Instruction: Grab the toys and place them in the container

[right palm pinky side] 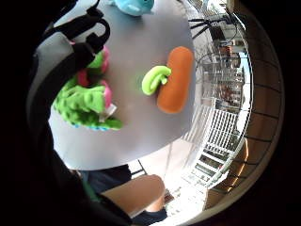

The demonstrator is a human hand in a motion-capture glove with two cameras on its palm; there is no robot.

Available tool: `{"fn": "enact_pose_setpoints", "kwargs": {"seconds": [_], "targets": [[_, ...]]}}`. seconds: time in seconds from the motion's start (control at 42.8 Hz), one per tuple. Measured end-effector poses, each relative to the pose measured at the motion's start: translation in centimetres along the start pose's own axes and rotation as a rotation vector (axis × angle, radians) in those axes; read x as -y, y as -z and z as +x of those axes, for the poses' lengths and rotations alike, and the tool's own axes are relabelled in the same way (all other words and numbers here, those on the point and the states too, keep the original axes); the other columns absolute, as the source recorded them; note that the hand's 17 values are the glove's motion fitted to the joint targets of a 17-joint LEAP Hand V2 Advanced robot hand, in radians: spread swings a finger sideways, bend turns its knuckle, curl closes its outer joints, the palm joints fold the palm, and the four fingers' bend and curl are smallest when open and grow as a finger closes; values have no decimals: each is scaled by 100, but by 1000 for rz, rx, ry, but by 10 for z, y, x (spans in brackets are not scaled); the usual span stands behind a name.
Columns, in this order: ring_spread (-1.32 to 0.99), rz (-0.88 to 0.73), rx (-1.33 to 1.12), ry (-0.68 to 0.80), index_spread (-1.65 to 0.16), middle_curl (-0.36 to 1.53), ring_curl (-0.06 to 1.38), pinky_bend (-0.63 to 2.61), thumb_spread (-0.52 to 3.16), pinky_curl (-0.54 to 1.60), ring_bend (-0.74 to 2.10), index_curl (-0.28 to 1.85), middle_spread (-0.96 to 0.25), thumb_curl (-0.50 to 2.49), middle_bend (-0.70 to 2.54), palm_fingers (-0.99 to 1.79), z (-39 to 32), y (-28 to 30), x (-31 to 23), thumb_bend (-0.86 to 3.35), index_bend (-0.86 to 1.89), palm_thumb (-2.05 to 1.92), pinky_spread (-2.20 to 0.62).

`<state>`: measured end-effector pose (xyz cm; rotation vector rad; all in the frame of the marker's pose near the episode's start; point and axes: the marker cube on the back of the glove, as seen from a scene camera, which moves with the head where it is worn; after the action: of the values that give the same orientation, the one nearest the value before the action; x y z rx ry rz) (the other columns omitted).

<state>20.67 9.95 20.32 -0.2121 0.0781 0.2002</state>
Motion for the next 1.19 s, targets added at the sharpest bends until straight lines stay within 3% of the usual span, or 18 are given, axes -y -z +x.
{"fn": "enact_pose_setpoints", "kwargs": {"seconds": [0.304,0.608,0.725,0.771,0.982,1.192], "targets": [[-21,-107,-7,-28,-33,23,37,132,124,48,107,12,-14,27,6,23,3,-58,8,6,10,17,-19],[-28,-195,-15,-1,-34,15,40,162,134,48,121,15,-12,37,10,30,13,-82,30,26,13,56,-38],[-36,-187,25,3,-33,21,40,154,133,44,124,12,-15,44,29,46,10,-84,28,33,6,70,-43],[-37,-178,42,5,-33,33,43,136,126,38,136,5,-21,47,69,76,8,-84,25,35,-6,77,-45],[-34,-81,117,9,-33,50,47,106,126,30,150,-1,-25,59,115,108,13,-85,21,49,6,98,-45],[-28,-30,170,7,-29,51,47,86,147,28,141,5,-18,66,115,123,21,-79,26,69,25,110,-42]]}}
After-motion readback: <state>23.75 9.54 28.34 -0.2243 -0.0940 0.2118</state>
